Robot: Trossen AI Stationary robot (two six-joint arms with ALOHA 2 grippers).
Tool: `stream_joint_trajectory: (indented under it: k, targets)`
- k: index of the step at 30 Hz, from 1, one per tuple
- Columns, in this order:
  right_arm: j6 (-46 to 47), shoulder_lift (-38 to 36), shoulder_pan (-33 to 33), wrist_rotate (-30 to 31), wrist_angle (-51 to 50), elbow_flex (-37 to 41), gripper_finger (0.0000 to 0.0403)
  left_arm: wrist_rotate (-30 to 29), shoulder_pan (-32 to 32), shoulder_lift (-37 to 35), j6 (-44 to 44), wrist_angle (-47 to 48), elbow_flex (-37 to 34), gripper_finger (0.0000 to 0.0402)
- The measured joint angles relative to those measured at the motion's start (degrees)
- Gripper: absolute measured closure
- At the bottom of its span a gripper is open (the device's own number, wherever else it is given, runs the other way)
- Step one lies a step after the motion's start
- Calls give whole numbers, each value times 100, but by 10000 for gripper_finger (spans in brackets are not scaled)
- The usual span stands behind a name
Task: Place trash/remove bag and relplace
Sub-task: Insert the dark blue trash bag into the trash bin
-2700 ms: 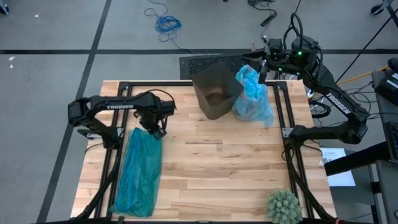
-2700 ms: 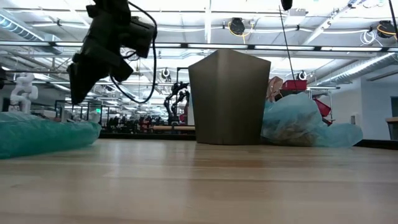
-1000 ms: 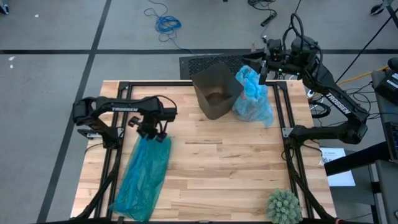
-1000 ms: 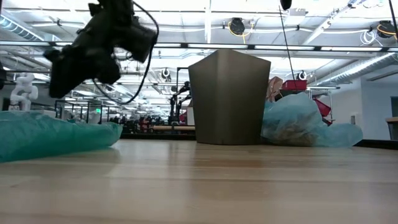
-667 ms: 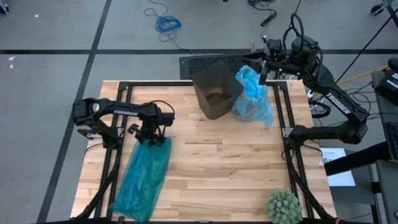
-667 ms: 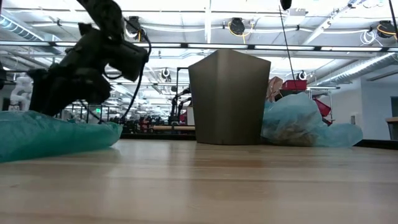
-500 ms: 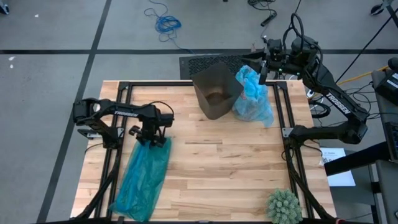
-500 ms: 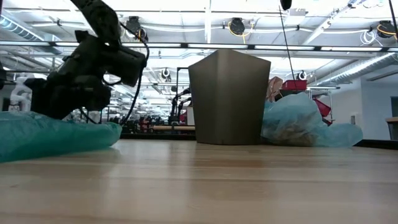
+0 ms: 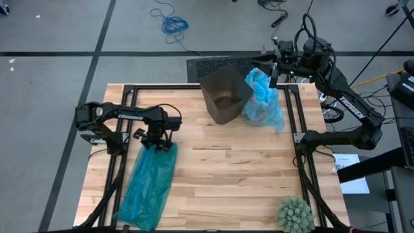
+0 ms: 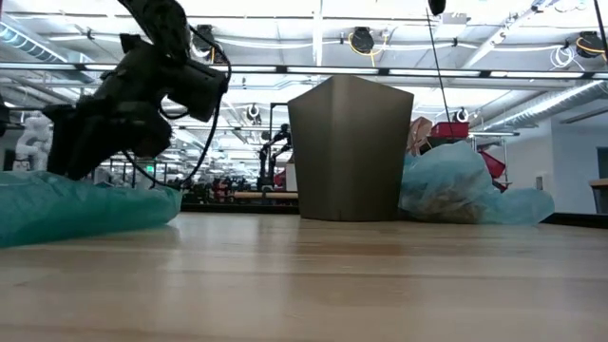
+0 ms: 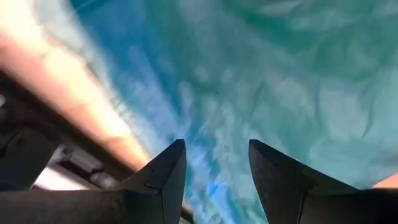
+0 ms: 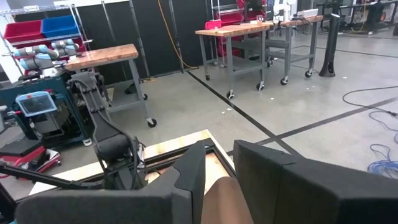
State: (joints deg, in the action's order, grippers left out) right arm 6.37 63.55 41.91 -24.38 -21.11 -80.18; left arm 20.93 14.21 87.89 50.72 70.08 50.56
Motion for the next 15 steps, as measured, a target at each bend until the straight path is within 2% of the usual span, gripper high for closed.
stream_joint_trajectory:
  k: [6,15]
  targets:
    - [100,0,-2,2,10,0,325,66,104,8,309,-376,-458,230]
    - [109,0,-2,0,14,0,325,-43,115,8,345,-386,-468,230]
